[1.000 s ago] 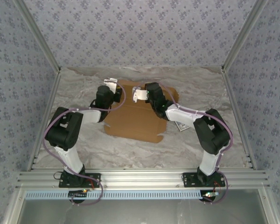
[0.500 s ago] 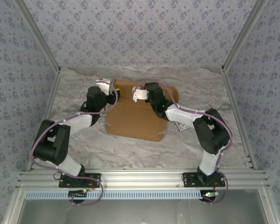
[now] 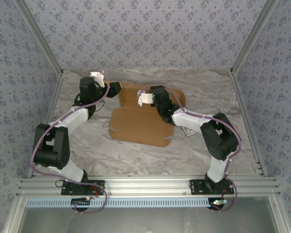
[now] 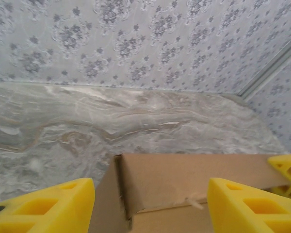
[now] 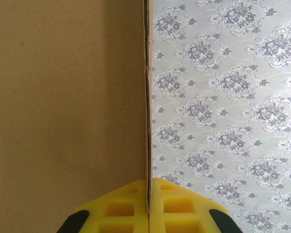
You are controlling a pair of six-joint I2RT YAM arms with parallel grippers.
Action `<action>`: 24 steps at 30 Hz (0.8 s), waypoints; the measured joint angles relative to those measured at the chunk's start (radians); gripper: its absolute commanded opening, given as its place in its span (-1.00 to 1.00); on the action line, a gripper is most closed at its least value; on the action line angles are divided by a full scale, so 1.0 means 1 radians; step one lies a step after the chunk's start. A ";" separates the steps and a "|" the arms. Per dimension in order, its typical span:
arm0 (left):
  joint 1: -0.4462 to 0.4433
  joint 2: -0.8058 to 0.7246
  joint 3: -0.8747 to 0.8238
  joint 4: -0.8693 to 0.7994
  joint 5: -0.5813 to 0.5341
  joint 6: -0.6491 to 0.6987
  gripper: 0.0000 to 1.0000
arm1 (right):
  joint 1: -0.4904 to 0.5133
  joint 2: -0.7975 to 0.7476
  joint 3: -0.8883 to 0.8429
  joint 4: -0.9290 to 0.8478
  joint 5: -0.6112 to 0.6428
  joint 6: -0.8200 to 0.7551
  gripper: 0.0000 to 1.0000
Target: Fold the paper box
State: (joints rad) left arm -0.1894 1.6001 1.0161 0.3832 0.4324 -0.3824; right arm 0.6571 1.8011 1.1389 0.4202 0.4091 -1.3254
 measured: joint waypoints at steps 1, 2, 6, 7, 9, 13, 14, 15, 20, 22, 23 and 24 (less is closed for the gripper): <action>0.003 0.018 0.025 -0.016 0.017 -0.023 0.23 | 0.000 0.000 0.000 0.000 0.000 0.000 -1.00; 0.006 0.037 0.049 -0.026 0.031 -0.043 0.21 | 0.000 0.000 0.000 0.001 0.000 0.000 -1.00; 0.024 0.104 0.112 -0.072 0.069 -0.112 0.10 | 0.000 0.000 0.000 0.002 0.000 0.000 -1.00; 0.027 0.119 0.121 -0.083 0.077 -0.126 0.07 | 0.000 0.000 0.000 0.003 0.000 0.000 -1.00; 0.033 0.137 0.129 -0.102 0.081 -0.146 0.01 | 0.000 0.000 0.000 0.003 0.000 0.000 -1.00; 0.032 0.158 0.134 -0.130 0.090 -0.175 -0.09 | 0.000 0.000 0.000 0.003 0.000 0.000 -1.00; 0.032 0.164 0.134 -0.132 0.093 -0.179 -0.12 | 0.000 0.000 0.000 0.003 0.000 0.000 -1.00; 0.032 0.167 0.135 -0.131 0.098 -0.185 -0.14 | 0.000 0.000 0.000 0.003 0.002 0.000 -1.00; 0.032 0.172 0.142 -0.130 0.107 -0.189 -0.19 | 0.000 0.000 0.000 0.003 0.003 0.000 -1.00; 0.032 0.173 0.142 -0.126 0.111 -0.189 -0.20 | 0.000 0.000 0.000 0.003 0.003 0.000 -1.00; 0.032 0.175 0.142 -0.123 0.114 -0.192 -0.20 | 0.000 0.000 0.000 0.003 0.004 0.000 -1.00; 0.032 0.177 0.142 -0.119 0.118 -0.196 -0.19 | 0.000 0.001 0.000 0.003 0.004 0.000 -1.00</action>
State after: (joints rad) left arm -0.1570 1.7767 1.1580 0.2638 0.5503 -0.5781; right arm 0.6571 1.8019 1.1389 0.4229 0.4129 -1.3258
